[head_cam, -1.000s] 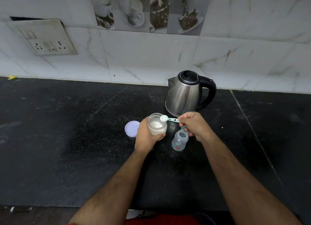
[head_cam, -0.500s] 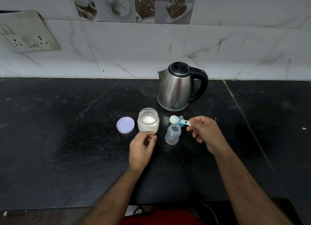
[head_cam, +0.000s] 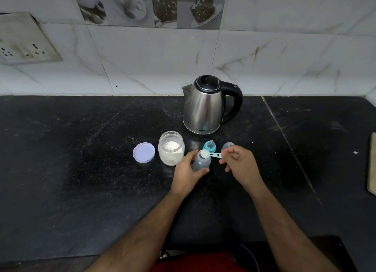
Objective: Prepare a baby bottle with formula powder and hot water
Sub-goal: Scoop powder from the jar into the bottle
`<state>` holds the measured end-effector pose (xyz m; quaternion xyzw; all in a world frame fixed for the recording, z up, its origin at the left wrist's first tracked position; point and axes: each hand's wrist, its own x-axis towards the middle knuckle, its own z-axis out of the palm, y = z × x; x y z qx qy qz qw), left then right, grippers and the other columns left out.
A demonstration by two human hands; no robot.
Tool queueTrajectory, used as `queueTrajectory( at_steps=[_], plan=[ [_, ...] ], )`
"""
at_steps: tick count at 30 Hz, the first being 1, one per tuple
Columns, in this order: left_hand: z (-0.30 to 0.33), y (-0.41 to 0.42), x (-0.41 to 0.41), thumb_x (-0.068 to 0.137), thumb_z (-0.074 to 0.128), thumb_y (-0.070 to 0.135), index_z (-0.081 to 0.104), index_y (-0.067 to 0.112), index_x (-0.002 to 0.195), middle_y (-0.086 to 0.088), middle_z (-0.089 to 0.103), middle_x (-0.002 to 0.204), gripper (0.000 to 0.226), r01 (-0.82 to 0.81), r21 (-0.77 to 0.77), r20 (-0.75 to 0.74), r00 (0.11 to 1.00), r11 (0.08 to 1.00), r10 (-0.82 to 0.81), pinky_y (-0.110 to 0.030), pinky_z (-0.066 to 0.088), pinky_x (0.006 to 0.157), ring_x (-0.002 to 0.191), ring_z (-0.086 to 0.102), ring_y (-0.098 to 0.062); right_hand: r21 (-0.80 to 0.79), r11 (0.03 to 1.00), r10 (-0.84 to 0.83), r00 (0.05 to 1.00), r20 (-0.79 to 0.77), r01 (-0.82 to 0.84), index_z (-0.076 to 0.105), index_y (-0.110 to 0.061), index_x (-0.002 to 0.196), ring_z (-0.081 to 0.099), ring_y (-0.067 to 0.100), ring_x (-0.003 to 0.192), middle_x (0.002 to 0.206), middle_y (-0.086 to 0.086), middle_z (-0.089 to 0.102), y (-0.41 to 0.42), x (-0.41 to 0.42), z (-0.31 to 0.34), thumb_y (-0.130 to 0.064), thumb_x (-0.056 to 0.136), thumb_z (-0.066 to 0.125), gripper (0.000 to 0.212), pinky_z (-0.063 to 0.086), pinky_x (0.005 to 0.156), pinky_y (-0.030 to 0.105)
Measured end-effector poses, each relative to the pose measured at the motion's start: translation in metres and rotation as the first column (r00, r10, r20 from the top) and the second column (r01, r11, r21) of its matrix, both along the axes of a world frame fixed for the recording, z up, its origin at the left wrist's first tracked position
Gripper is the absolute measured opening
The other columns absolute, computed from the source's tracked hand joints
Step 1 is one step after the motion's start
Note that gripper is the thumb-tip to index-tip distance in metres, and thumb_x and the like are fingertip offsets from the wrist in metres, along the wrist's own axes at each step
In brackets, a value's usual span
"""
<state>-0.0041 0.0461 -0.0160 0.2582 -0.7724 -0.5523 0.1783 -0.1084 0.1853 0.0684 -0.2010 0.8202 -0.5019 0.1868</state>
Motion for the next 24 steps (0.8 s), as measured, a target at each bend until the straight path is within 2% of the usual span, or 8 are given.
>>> queueTrajectory(
  at_steps=[2, 5, 7, 10, 12, 16, 24],
  plan=[
    [0.000, -0.002, -0.002, 0.070, 0.085, 0.023, 0.061, 0.031, 0.123, 0.024, 0.067, 0.109, 0.058, -0.003, 0.002, 0.000, 1.000, 1.000, 0.003, -0.016, 0.049, 0.092, 0.105, 0.061, 0.010, 0.014, 1.000, 0.007, 0.997, -0.083, -0.006, 0.067, -0.018, 0.087, 0.060, -0.002, 0.051, 0.072, -0.001, 0.071, 0.000, 0.002, -0.001, -0.010, 0.095, 0.062, 0.012, 0.047, 0.051, 0.013],
    [0.002, -0.003, -0.004, 0.068, 0.084, 0.025, 0.061, 0.035, 0.118, 0.028, 0.067, 0.105, 0.056, 0.001, 0.010, -0.009, 1.000, 1.000, -0.001, -0.006, 0.045, 0.086, 0.103, 0.061, 0.012, 0.039, 0.999, 0.022, 0.976, -0.216, -0.014, 0.071, -0.017, 0.091, 0.064, 0.001, 0.061, 0.074, -0.006, 0.070, 0.001, 0.007, -0.002, -0.010, 0.092, 0.066, 0.008, 0.051, 0.055, 0.017],
    [0.002, -0.004, -0.006, 0.068, 0.084, 0.025, 0.062, 0.035, 0.118, 0.028, 0.067, 0.106, 0.056, 0.006, 0.015, -0.016, 1.000, 1.000, -0.006, -0.005, 0.045, 0.087, 0.103, 0.062, 0.012, 0.090, 0.995, 0.078, 0.911, -0.404, -0.045, 0.073, -0.013, 0.094, 0.064, 0.004, 0.064, 0.077, -0.006, 0.070, 0.003, 0.010, -0.003, -0.010, 0.091, 0.068, 0.007, 0.053, 0.061, 0.023],
    [0.002, -0.005, -0.009, 0.068, 0.085, 0.027, 0.063, 0.032, 0.120, 0.024, 0.068, 0.108, 0.058, 0.007, 0.008, -0.011, 1.000, 1.000, -0.007, -0.009, 0.047, 0.090, 0.105, 0.062, 0.009, 0.216, 0.972, 0.206, 0.772, -0.601, -0.092, 0.075, -0.013, 0.097, 0.056, 0.000, 0.067, 0.084, -0.003, 0.072, 0.007, 0.014, -0.005, -0.011, 0.089, 0.070, 0.009, 0.043, 0.062, 0.015],
    [0.001, -0.005, -0.011, 0.068, 0.086, 0.027, 0.063, 0.031, 0.120, 0.021, 0.069, 0.110, 0.057, 0.000, 0.006, -0.011, 1.000, 1.000, 0.000, -0.014, 0.049, 0.091, 0.105, 0.063, 0.007, 0.258, 0.961, 0.244, 0.730, -0.638, -0.095, 0.076, -0.012, 0.099, 0.059, 0.003, 0.071, 0.090, -0.001, 0.074, 0.009, 0.017, -0.006, -0.011, 0.089, 0.071, 0.012, 0.039, 0.065, 0.015],
    [-0.002, -0.005, -0.012, 0.070, 0.088, 0.022, 0.062, 0.031, 0.119, 0.017, 0.070, 0.113, 0.056, -0.018, 0.026, -0.011, 1.000, 1.000, 0.019, -0.022, 0.052, 0.094, 0.105, 0.065, 0.004, 0.224, 0.971, 0.219, 0.692, -0.688, -0.085, 0.077, -0.007, 0.098, 0.070, 0.014, 0.080, 0.093, 0.004, 0.076, 0.010, 0.024, -0.006, -0.007, 0.087, 0.073, 0.012, 0.050, 0.071, 0.022],
    [-0.002, -0.003, -0.008, 0.070, 0.088, 0.020, 0.060, 0.037, 0.114, 0.025, 0.068, 0.106, 0.055, -0.023, 0.061, -0.015, 1.000, 0.998, 0.024, -0.011, 0.049, 0.088, 0.103, 0.063, 0.010, 0.244, 0.967, 0.224, 0.715, -0.663, -0.076, 0.077, -0.007, 0.102, 0.072, 0.016, 0.085, 0.096, 0.006, 0.076, 0.010, 0.030, -0.006, -0.008, 0.088, 0.072, 0.015, 0.056, 0.075, 0.028]
  ],
)
